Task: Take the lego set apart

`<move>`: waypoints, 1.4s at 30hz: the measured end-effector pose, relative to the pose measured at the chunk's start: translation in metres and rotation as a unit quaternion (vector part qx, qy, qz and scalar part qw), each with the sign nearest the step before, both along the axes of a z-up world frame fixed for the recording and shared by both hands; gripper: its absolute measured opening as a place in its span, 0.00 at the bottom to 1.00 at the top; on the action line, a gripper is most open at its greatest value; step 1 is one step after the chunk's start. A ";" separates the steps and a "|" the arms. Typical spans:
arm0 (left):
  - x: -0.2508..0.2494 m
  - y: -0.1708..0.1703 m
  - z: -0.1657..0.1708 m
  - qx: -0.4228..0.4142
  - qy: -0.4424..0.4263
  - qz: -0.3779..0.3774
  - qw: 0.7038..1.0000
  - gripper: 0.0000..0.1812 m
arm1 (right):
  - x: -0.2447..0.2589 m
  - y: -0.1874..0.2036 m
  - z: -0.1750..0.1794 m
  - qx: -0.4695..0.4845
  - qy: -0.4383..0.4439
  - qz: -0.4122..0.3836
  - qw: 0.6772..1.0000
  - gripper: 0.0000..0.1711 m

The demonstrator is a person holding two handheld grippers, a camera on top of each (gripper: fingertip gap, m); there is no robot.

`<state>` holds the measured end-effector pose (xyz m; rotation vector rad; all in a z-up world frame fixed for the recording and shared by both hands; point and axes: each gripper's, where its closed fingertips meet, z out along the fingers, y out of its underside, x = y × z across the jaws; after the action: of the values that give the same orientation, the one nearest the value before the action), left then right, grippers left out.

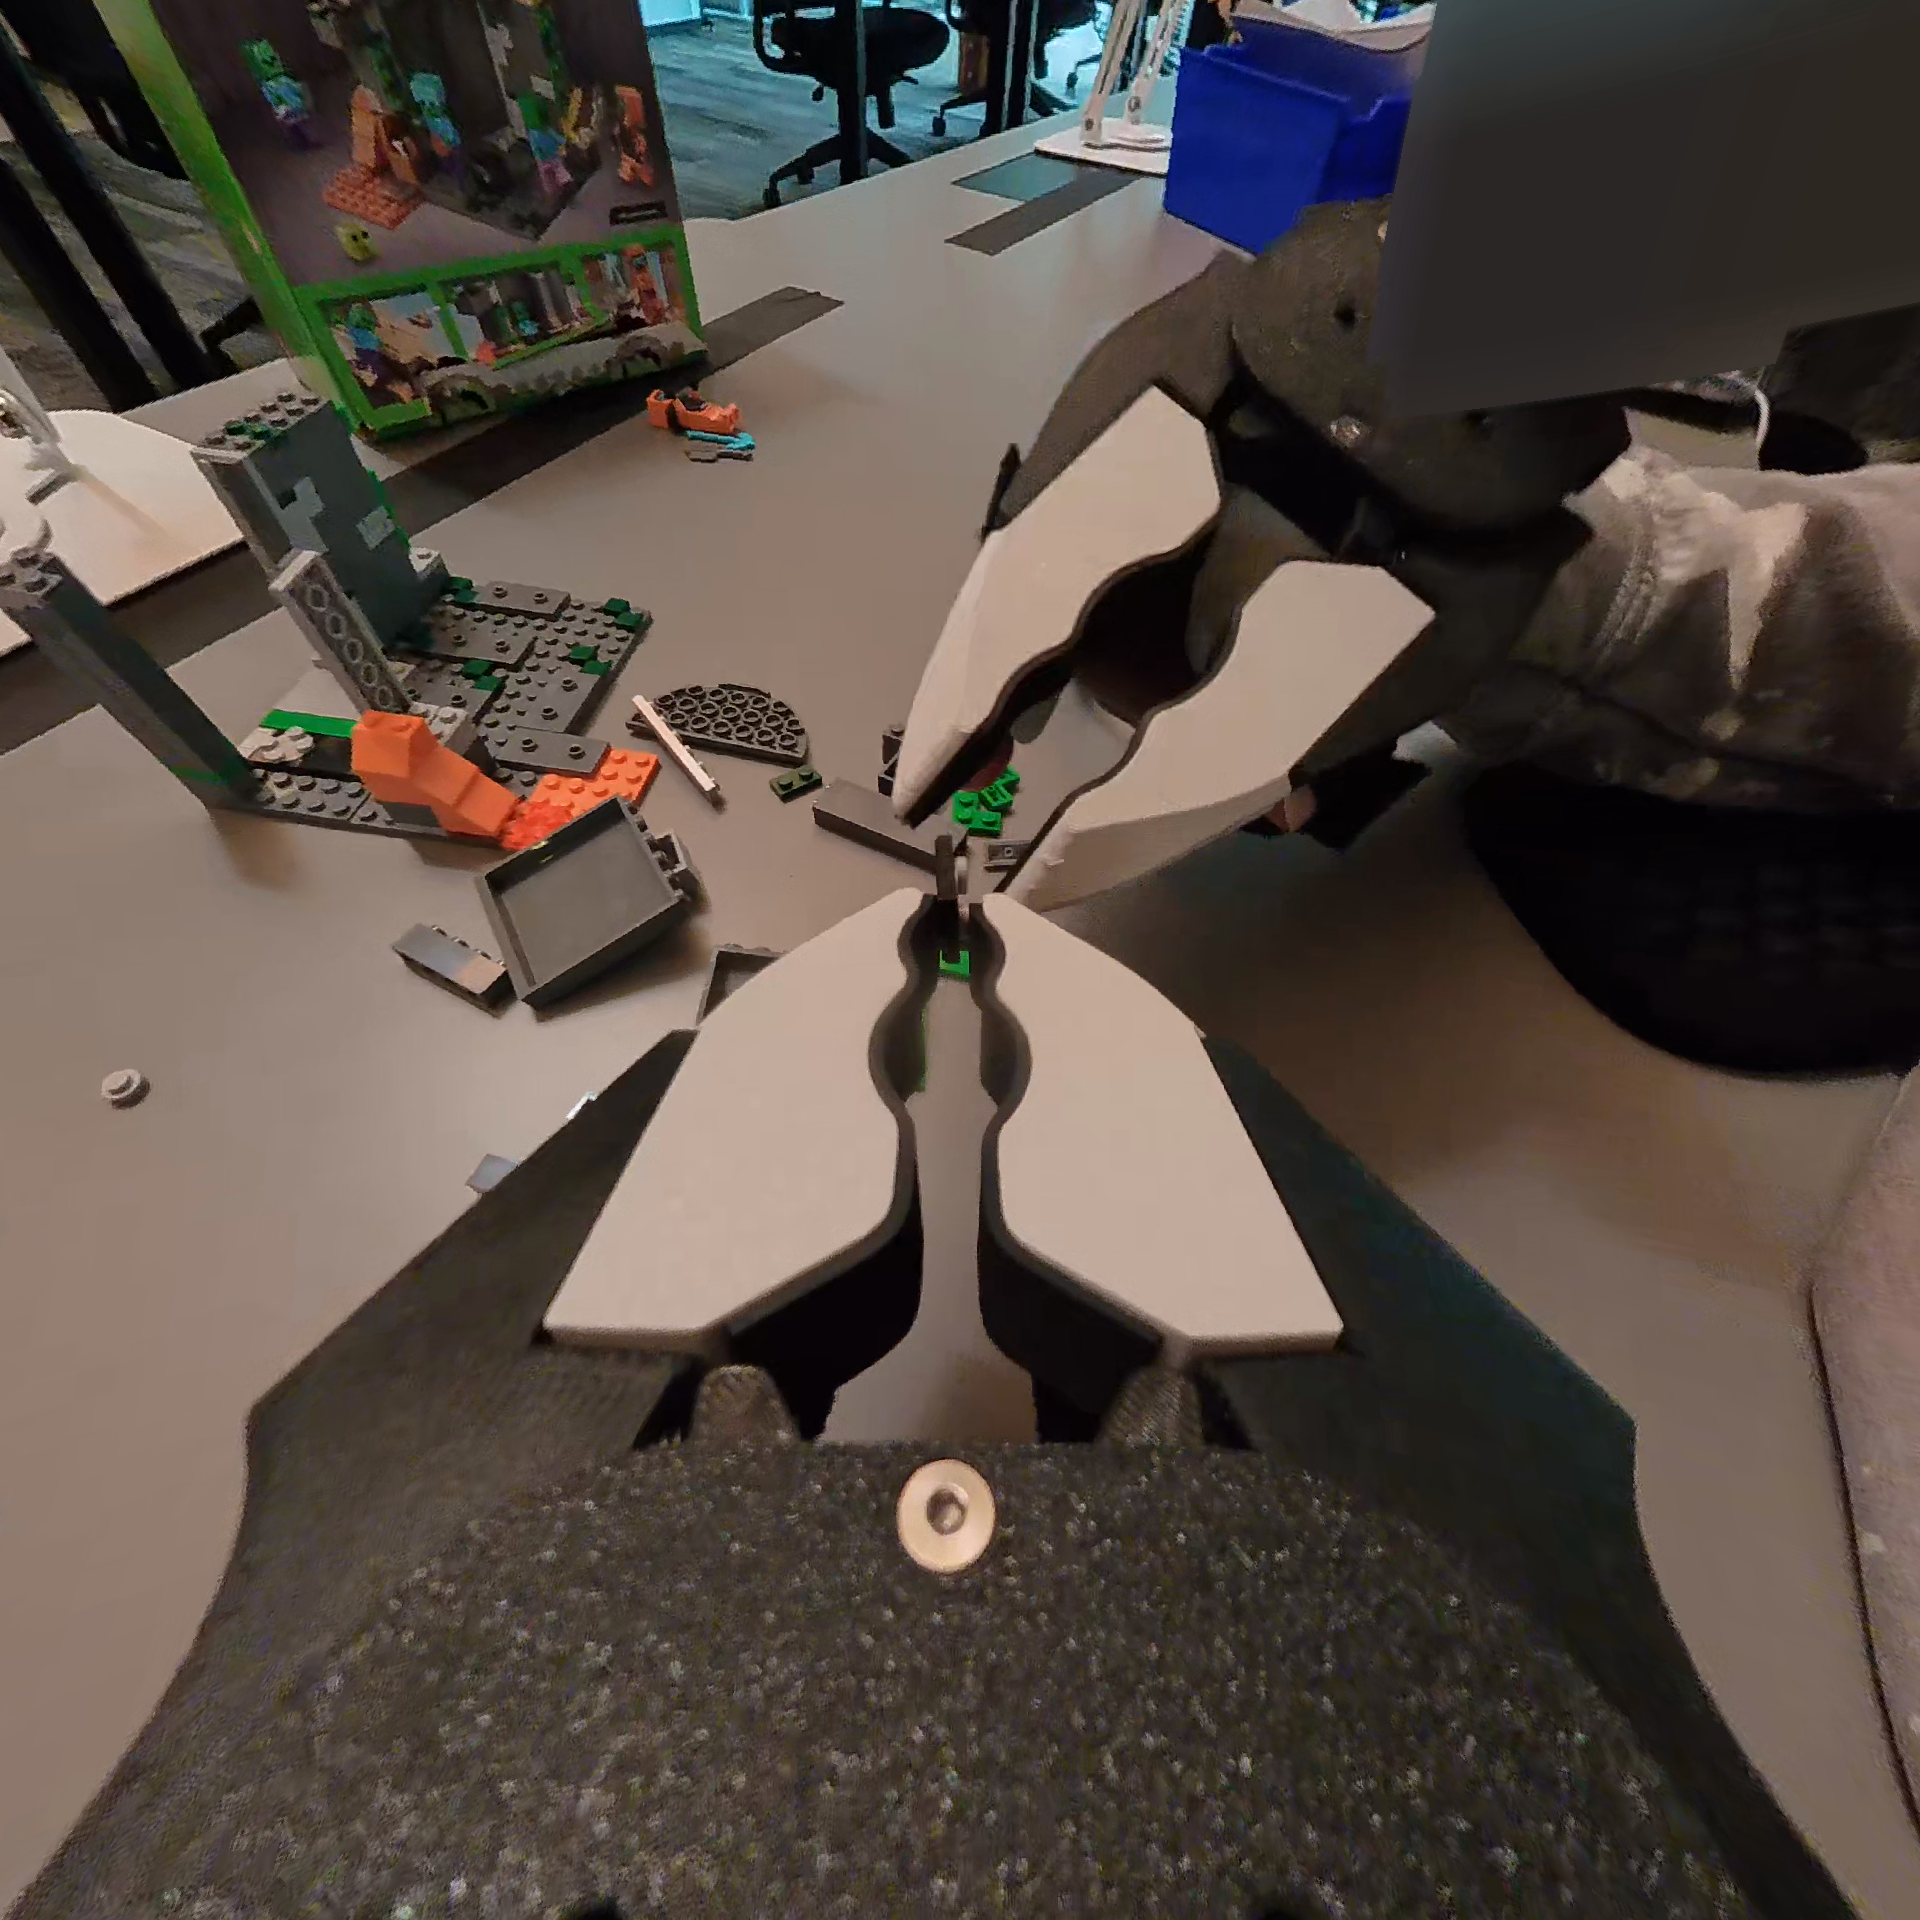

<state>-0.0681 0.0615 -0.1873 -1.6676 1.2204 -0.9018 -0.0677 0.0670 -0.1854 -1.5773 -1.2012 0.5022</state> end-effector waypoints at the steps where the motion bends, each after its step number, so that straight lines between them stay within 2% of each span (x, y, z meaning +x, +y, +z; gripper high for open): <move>1: 0.001 -0.002 0.000 0.004 0.002 -0.007 1.000 0.03 | -0.001 -0.002 0.000 -0.005 0.002 0.008 1.000 0.12; 7: 0.003 -0.009 -0.005 0.043 0.034 -0.028 0.998 0.03 | -0.001 -0.013 -0.005 0.026 -0.028 0.059 0.998 0.06; 11: 0.004 -0.015 -0.014 0.093 0.077 -0.047 0.992 0.03 | 0.003 -0.017 0.001 0.012 -0.020 0.082 0.996 0.07; 14: 0.007 -0.019 -0.014 0.116 0.083 -0.054 0.988 0.03 | 0.003 -0.021 -0.012 0.010 -0.069 0.096 0.993 0.06; 16: 0.006 -0.020 -0.014 0.122 0.089 -0.056 0.987 0.03 | 0.002 -0.023 -0.013 0.008 -0.069 0.099 0.993 0.04; 20: 0.007 -0.021 -0.008 0.124 0.068 -0.058 0.988 0.03 | 0.003 -0.026 -0.008 -0.022 -0.034 0.109 0.993 0.03; 23: 0.006 -0.021 0.002 0.079 0.011 -0.063 0.995 0.05 | 0.008 -0.025 0.010 -0.090 0.072 0.123 0.986 0.03; 26: 0.006 -0.020 0.017 0.040 -0.048 -0.064 0.996 0.07 | 0.018 -0.021 0.025 -0.200 0.188 0.140 0.951 0.03; 29: 0.008 -0.024 0.030 0.037 -0.084 -0.066 0.994 0.08 | 0.021 -0.021 0.033 -0.277 0.253 0.161 0.913 0.03; 32: 0.010 -0.024 0.034 0.030 -0.098 -0.060 0.993 0.07 | 0.017 -0.029 0.036 -0.323 0.270 0.193 0.886 0.03; 36: 0.011 -0.030 0.039 -0.005 -0.122 -0.077 0.990 0.05 | 0.013 -0.037 0.037 -0.330 0.267 0.220 0.878 0.03; 42: 0.014 -0.038 0.039 -0.007 -0.119 -0.091 0.989 0.03 | 0.013 -0.041 0.035 -0.335 0.257 0.232 0.876 0.03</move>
<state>-0.0544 0.0238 -0.1479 -1.4269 1.2168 -1.1875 -0.0548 0.0255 -0.1502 -1.5300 -1.0198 1.6887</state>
